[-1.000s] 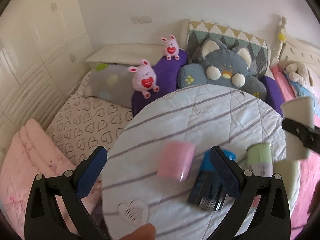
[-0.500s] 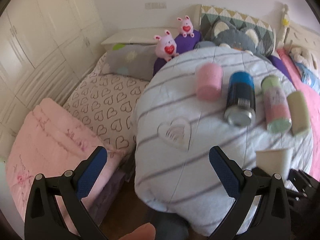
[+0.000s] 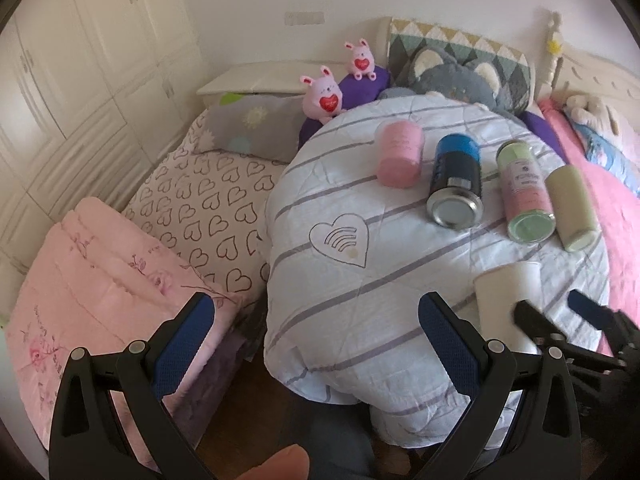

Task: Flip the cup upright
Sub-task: 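Carry the cup away from the cans and set it down inverted, then open the right gripper and pull it back from the cup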

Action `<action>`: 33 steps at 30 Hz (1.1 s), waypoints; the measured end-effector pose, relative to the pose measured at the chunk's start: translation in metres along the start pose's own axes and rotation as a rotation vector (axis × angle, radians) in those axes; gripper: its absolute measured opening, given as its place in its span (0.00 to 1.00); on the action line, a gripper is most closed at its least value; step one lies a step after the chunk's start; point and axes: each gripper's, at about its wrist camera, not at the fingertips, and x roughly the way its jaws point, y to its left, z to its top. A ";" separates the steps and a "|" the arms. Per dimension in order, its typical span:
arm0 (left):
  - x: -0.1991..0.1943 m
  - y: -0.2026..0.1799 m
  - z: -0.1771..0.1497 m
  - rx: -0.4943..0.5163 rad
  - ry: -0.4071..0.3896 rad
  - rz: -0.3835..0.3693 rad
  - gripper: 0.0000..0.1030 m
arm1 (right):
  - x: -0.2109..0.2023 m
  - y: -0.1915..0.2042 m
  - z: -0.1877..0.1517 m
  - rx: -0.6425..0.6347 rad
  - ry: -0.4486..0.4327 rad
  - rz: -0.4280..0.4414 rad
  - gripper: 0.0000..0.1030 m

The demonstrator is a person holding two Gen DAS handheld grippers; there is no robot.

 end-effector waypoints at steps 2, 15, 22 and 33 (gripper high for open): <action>-0.011 -0.001 -0.001 -0.004 -0.023 -0.005 1.00 | -0.017 -0.002 -0.002 -0.002 -0.044 -0.024 0.87; -0.078 -0.034 -0.032 0.063 -0.087 -0.076 1.00 | -0.124 -0.038 -0.042 0.031 -0.207 -0.136 0.87; -0.098 -0.043 -0.044 0.086 -0.115 -0.069 1.00 | -0.151 -0.041 -0.047 0.024 -0.269 -0.135 0.87; -0.107 -0.048 -0.049 0.089 -0.124 -0.059 1.00 | -0.157 -0.047 -0.053 0.019 -0.282 -0.107 0.87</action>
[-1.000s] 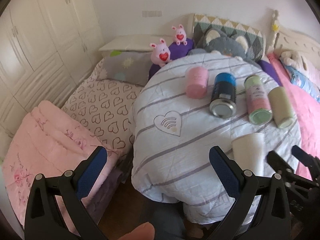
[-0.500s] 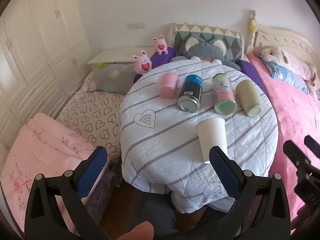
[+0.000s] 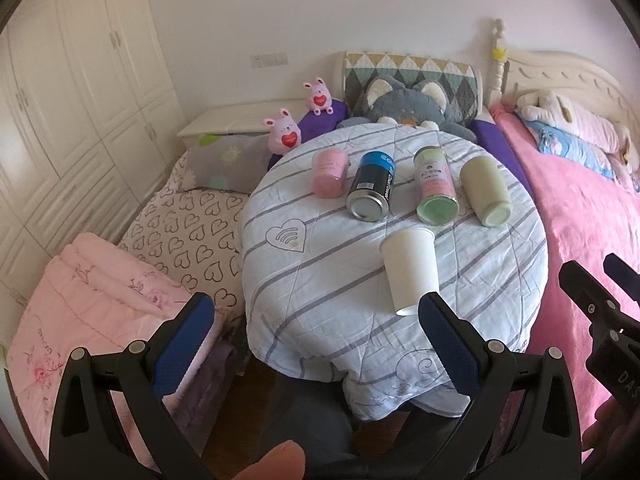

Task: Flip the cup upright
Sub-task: 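Open the right gripper and pull it back from the cup, then move the left gripper to the white cup and grasp its side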

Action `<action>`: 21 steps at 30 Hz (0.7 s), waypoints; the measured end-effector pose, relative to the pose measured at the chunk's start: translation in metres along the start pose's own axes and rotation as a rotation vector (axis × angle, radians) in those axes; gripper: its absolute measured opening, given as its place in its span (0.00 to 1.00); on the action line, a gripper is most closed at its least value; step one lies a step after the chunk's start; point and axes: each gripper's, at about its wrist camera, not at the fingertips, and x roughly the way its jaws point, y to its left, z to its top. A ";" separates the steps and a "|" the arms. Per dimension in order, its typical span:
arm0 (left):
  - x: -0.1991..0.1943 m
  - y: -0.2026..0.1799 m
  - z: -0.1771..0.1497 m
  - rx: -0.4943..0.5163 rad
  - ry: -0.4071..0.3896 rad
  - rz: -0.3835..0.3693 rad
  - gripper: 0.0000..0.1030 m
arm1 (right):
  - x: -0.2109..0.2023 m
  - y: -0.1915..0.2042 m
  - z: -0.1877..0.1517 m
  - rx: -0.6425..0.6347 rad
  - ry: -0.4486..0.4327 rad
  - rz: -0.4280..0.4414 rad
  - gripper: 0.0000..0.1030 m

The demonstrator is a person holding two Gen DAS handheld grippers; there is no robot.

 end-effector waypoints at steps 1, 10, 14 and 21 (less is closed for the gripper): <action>-0.001 0.000 0.000 0.000 -0.002 0.001 1.00 | 0.000 -0.001 0.000 0.002 0.000 0.002 0.87; -0.002 -0.002 0.001 0.000 0.009 0.009 1.00 | 0.000 -0.003 -0.001 0.002 0.008 0.009 0.87; -0.001 -0.003 0.002 0.003 0.016 0.012 1.00 | 0.002 -0.004 0.000 0.005 0.013 0.006 0.87; 0.007 -0.010 0.001 0.004 0.039 0.006 1.00 | 0.006 -0.006 0.000 0.011 0.020 0.004 0.87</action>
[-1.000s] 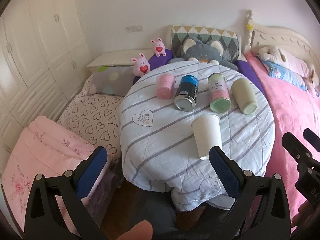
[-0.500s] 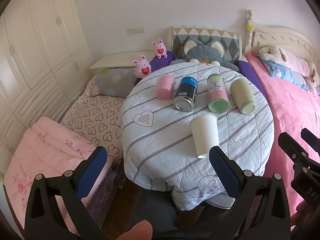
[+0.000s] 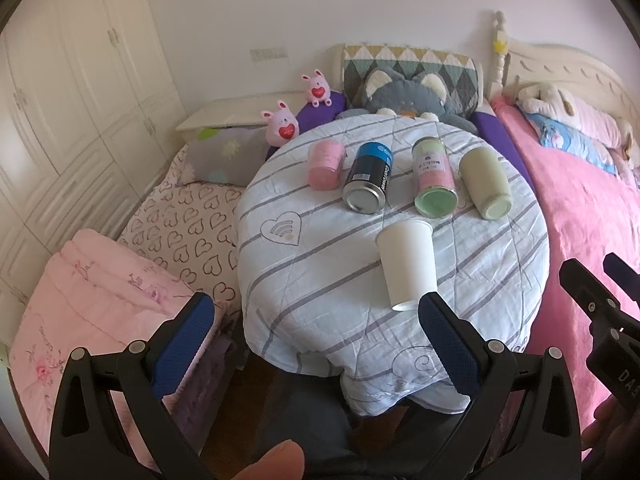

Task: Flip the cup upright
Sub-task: 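Move the left gripper to the white cup and grasp its side, then lift the cup with the left gripper and rotate it rim-up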

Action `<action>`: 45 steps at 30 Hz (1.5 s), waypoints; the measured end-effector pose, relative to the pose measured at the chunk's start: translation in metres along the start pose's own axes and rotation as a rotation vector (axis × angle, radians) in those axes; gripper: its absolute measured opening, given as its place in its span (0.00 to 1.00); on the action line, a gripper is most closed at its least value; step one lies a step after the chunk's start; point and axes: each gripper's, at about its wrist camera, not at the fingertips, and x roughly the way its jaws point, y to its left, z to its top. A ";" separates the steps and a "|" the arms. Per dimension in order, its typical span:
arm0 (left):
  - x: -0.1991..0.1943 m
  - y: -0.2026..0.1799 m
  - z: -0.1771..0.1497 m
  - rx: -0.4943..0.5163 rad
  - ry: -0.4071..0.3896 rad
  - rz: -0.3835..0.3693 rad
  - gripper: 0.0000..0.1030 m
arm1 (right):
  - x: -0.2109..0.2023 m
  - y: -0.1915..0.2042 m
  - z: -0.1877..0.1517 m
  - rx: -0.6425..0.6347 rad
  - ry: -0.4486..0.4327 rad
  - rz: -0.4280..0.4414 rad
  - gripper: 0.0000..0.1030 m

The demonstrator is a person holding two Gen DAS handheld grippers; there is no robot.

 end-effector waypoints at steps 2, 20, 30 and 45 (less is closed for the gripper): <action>0.003 -0.002 0.000 -0.001 0.008 -0.003 1.00 | 0.002 -0.001 0.000 -0.001 0.004 0.001 0.87; 0.100 -0.055 0.028 -0.026 0.233 -0.109 1.00 | 0.057 -0.040 0.001 0.054 0.107 -0.011 0.87; 0.168 -0.078 0.035 -0.079 0.374 -0.121 1.00 | 0.100 -0.064 0.007 0.075 0.182 -0.023 0.87; 0.209 -0.085 0.039 -0.097 0.423 -0.117 0.99 | 0.135 -0.072 0.008 0.093 0.246 -0.025 0.87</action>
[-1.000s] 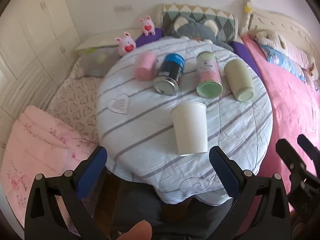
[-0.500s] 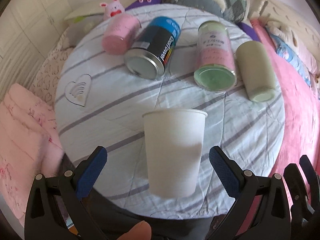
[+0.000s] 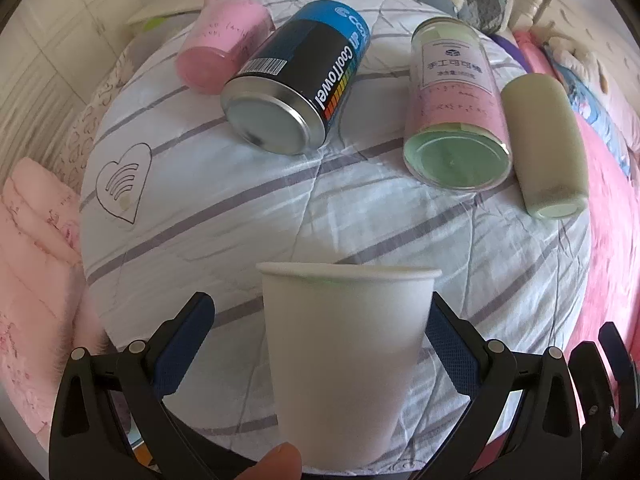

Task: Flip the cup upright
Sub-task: 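Lift the cup with the left gripper and rotate it rim-up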

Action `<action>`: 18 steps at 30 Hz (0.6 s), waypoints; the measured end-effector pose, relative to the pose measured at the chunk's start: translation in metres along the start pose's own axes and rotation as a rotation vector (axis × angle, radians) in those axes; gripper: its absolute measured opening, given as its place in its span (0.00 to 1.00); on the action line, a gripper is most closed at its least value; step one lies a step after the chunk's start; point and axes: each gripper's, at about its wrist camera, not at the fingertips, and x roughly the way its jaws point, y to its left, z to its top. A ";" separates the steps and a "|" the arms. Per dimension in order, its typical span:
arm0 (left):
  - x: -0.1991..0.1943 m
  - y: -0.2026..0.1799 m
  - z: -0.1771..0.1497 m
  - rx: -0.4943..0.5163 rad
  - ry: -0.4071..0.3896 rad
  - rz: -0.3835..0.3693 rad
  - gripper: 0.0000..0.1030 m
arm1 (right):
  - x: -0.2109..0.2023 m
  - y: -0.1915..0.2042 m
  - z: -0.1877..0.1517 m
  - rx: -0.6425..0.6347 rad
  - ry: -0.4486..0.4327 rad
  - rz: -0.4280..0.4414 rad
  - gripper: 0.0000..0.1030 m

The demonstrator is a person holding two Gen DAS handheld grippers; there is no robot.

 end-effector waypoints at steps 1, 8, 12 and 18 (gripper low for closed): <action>0.001 0.001 0.001 -0.002 -0.005 -0.002 0.94 | 0.001 -0.001 0.001 0.001 0.002 -0.002 0.87; 0.004 0.008 0.003 0.023 -0.002 -0.029 0.68 | -0.003 0.001 0.002 0.008 -0.003 -0.011 0.87; -0.009 0.013 -0.001 0.049 -0.053 -0.053 0.67 | -0.011 0.007 -0.002 0.001 -0.011 -0.015 0.87; -0.039 0.019 -0.007 0.092 -0.191 -0.071 0.67 | -0.025 0.013 -0.011 -0.002 -0.029 -0.017 0.87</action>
